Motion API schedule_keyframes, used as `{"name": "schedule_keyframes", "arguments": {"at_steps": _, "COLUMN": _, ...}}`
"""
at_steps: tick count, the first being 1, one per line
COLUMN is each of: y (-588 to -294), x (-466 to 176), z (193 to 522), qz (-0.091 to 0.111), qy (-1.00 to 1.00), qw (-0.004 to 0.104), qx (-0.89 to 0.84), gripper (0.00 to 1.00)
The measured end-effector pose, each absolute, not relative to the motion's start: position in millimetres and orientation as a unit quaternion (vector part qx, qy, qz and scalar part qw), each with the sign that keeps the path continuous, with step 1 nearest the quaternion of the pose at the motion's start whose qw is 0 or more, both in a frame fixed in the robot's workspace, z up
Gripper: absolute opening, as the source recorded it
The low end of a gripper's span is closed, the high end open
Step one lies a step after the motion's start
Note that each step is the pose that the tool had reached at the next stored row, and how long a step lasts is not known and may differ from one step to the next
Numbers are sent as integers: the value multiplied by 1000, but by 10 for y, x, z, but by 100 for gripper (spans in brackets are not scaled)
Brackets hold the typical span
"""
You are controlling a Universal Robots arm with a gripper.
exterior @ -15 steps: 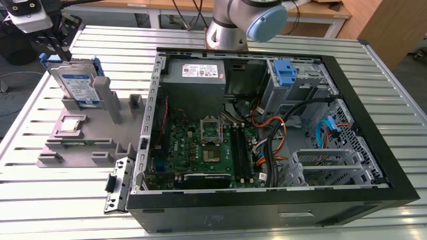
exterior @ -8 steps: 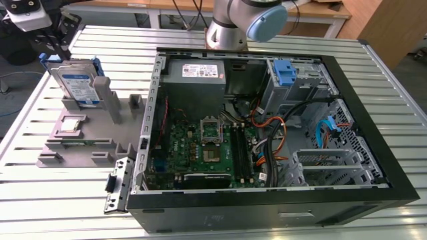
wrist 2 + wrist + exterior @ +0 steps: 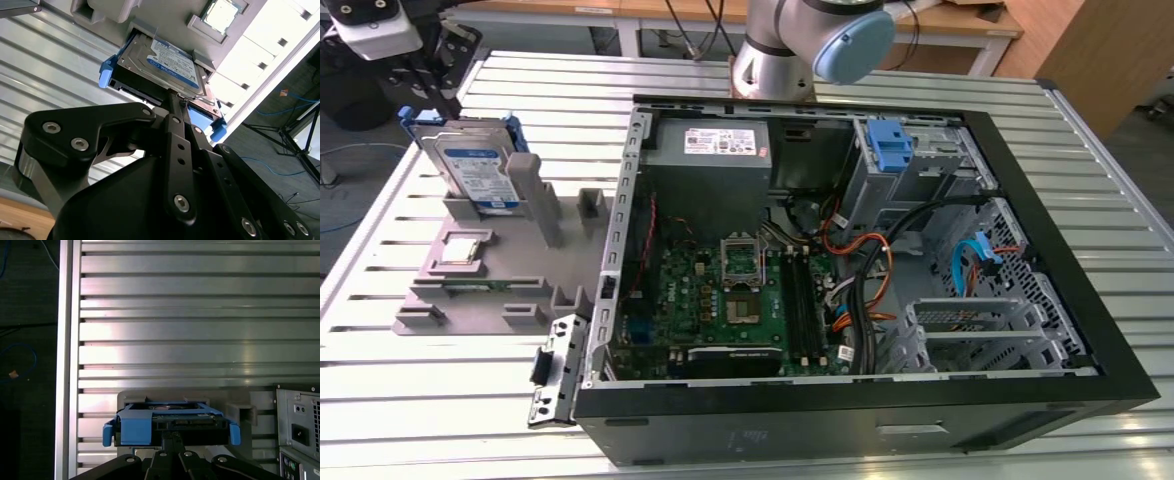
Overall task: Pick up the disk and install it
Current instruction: 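Pick up the disk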
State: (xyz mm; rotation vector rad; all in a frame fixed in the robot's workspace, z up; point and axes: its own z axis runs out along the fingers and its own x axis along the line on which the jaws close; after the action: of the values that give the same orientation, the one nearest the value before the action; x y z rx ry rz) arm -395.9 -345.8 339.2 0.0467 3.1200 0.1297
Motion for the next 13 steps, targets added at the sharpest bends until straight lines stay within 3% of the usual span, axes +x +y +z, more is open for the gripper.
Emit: {"name": "schedule_keyframes", "arguments": {"at_steps": 13, "y": -3458, "x": -3959, "z": 3391, "qz": 42, "qy": 999, "qw": 9, "qx": 11, "gripper": 10}}
